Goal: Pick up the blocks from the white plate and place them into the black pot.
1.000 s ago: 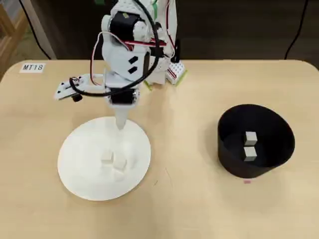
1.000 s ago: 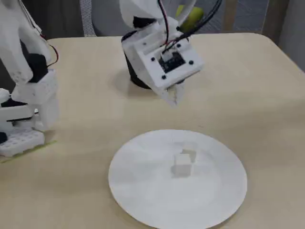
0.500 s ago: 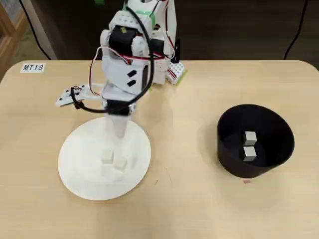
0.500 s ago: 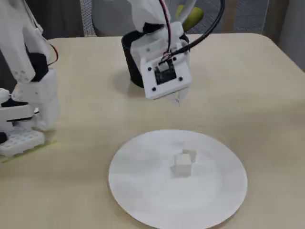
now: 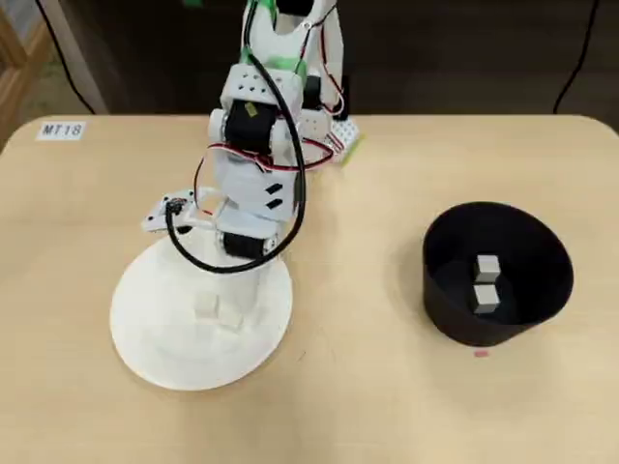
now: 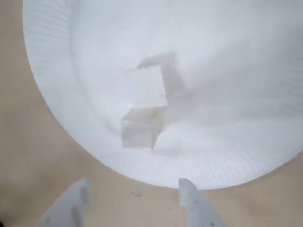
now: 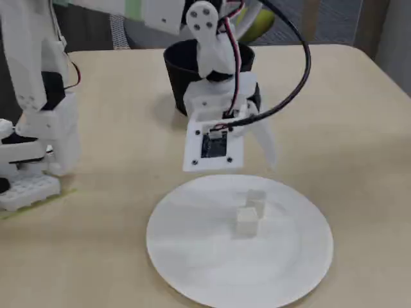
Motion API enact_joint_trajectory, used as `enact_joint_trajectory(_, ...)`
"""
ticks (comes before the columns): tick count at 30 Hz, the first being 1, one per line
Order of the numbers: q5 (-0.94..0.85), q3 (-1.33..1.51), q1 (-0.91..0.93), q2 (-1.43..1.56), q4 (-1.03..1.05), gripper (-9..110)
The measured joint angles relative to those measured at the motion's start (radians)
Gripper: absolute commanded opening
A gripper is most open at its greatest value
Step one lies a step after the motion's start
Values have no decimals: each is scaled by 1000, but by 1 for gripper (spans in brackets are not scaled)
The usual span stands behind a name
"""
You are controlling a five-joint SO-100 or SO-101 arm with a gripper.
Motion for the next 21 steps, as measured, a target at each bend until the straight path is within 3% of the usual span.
enact_joint_trajectory(21, -23, -457, 41, -420, 232, 36)
